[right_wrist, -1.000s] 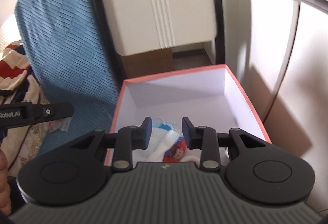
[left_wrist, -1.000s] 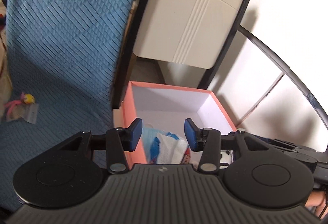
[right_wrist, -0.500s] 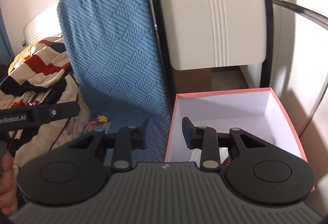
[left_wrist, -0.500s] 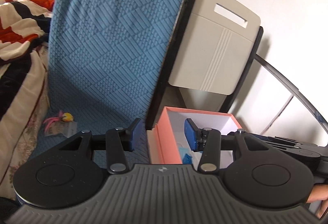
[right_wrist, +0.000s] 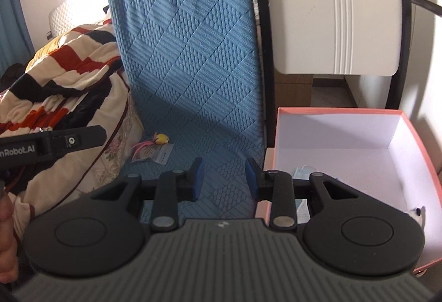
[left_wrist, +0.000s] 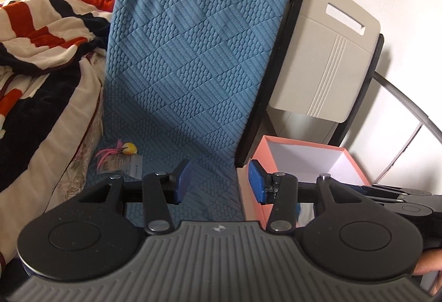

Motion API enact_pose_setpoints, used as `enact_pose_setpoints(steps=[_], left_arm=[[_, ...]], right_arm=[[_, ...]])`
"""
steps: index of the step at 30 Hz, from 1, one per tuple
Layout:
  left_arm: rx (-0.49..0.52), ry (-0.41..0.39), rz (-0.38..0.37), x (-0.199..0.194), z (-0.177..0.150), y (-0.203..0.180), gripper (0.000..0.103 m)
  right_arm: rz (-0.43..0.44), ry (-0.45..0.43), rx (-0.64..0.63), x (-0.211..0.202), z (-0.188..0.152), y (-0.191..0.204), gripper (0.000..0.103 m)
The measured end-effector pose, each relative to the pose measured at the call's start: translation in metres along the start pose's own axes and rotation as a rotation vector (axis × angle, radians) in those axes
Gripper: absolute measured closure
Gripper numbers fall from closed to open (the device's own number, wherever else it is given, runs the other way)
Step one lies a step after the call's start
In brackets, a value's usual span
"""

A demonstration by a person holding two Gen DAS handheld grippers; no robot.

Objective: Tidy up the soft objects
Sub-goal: 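Move both grippers from the box toward the pink feather toy on the cushion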

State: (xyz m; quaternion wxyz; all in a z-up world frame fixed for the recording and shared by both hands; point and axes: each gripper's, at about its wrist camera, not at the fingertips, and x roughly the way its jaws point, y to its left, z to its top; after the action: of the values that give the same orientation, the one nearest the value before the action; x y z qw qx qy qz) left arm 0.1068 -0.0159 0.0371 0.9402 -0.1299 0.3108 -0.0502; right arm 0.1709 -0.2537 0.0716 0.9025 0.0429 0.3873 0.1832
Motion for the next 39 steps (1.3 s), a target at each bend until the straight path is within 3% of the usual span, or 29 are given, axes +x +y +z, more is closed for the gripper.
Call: enact_pose_setpoints(steps=[10,18,23,39], left_arm=[[-0.031,0.017,0.040,0.008,-0.021,0.039,0.051],[-0.043,0.037,0.119,0.026,-0.045,0.070,0.050],[-0.056,0.074,0.116,0.044,-0.057,0.082,0.049],[-0.065,0.135,0.120,0.127,-0.028,0.122,0.049]], right_arm=[[0.033,0.061,-0.030,0.027,-0.016,0.030,0.068],[0.064,0.108,-0.034,0.050,-0.035,0.047,0.068],[0.078,0.133,-0.028,0.065,-0.045,0.054,0.068],[0.141,0.173,-0.109,0.125,-0.043,0.079,0.068]])
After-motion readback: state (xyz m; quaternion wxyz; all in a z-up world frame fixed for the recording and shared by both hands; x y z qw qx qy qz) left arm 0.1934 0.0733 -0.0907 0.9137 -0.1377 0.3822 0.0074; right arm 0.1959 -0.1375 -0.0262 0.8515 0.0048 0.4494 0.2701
